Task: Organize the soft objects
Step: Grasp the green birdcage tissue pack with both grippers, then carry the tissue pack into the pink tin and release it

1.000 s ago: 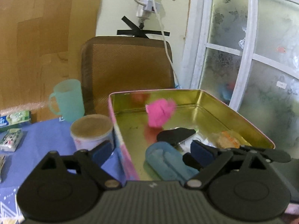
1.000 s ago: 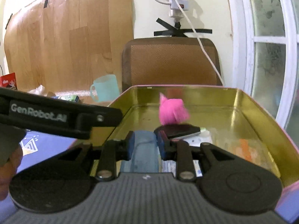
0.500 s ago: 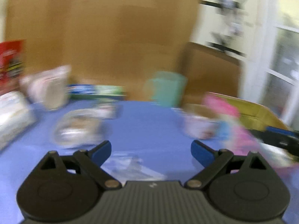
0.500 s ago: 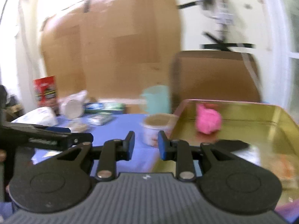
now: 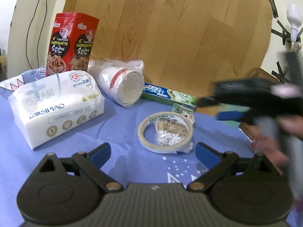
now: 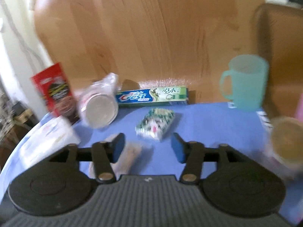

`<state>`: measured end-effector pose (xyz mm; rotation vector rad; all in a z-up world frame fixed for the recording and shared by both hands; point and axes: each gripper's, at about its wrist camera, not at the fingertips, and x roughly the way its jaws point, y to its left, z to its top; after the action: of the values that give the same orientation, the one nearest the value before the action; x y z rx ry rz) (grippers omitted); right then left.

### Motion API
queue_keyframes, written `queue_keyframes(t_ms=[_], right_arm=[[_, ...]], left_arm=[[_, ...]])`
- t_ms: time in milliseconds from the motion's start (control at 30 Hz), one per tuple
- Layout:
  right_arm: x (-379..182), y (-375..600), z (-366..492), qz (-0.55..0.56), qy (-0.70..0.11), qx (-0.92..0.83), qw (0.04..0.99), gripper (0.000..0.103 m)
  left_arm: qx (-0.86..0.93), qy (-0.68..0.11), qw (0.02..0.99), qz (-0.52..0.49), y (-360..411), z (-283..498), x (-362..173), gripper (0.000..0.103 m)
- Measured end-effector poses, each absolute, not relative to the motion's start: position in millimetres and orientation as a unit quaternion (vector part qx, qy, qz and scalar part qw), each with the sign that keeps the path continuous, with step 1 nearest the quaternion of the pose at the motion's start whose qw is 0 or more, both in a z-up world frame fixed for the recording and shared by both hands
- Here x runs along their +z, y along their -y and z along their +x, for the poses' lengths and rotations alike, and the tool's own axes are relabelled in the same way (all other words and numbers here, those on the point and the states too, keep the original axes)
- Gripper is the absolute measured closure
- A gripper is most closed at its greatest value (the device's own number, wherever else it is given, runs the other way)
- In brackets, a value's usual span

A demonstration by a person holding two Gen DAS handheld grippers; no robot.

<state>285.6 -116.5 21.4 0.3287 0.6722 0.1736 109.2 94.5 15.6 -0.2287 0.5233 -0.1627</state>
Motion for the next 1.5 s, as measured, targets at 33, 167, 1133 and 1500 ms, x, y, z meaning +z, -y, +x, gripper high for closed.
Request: queue_keyframes(t_ms=[33, 167, 1133, 1500], right_arm=[[16.7, 112.1, 304.7, 0.168, -0.341, 0.078, 0.921, 0.037], [-1.9, 90.1, 358.3, 0.148, -0.387, 0.062, 0.908, 0.021], [-11.5, 154.5, 21.1, -0.004, -0.311, 0.115, 0.943, 0.019], [9.9, 177.5, -5.4, -0.017, -0.205, 0.102, 0.973, 0.050]], left_arm=[[-0.080, -0.259, 0.956, -0.116, -94.1, 109.9, 15.6, 0.004], [-0.087, -0.265, 0.952, -0.128, -97.6, 108.4, 12.9, 0.004], [-0.307, -0.359, 0.874, -0.119, -10.3, 51.0, 9.0, 0.003], [-0.362, -0.345, 0.863, -0.066, 67.9, 34.1, 46.4, 0.025]])
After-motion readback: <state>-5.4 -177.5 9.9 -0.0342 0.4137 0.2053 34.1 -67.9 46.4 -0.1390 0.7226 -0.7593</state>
